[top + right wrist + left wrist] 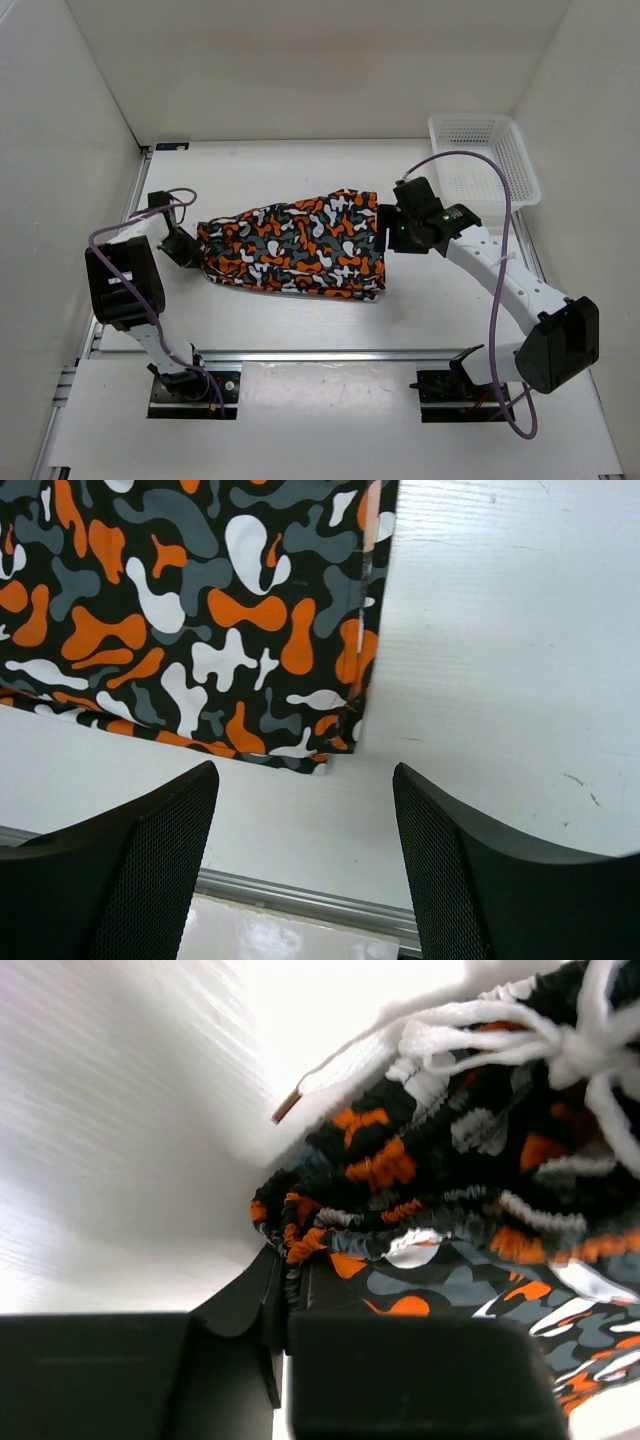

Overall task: Fold and stack the shorts
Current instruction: Fold the shorts

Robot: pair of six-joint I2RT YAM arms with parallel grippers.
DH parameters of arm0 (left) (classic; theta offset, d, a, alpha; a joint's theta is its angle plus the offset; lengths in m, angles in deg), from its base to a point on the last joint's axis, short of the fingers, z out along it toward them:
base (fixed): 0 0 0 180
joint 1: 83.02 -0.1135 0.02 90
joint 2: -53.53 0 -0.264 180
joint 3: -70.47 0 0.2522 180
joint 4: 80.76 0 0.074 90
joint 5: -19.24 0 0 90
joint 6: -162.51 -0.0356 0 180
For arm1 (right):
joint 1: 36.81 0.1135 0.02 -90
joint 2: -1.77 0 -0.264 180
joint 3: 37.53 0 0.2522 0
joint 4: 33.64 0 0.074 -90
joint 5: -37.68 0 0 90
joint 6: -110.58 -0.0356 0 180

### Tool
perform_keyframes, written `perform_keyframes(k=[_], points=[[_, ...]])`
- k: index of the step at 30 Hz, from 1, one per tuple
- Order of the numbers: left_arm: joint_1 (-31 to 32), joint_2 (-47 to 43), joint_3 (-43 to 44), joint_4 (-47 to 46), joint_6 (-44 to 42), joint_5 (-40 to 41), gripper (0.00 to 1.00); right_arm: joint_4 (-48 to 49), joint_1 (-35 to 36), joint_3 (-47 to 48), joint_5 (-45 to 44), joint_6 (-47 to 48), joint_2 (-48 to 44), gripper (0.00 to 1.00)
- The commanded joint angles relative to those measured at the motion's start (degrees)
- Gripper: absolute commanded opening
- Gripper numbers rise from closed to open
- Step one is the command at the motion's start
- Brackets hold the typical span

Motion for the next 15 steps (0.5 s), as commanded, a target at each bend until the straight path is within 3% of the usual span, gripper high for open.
perform_keyframes(k=[1,7,15], points=[[0.71,-3.68,5.23,2.41,-1.40,7.22,0.10,-2.16,-0.92,-0.05,-1.24,0.81,-2.96,0.75],[7.99,-10.00,18.05,13.94,-4.99,25.32,0.10,-2.69,-2.15,-0.58,-1.76,1.34,-4.11,0.75],[21.61,-12.39,30.81,24.93,-6.50,37.74,0.10,-3.22,-3.30,-1.63,-1.76,1.34,-4.64,0.75]])
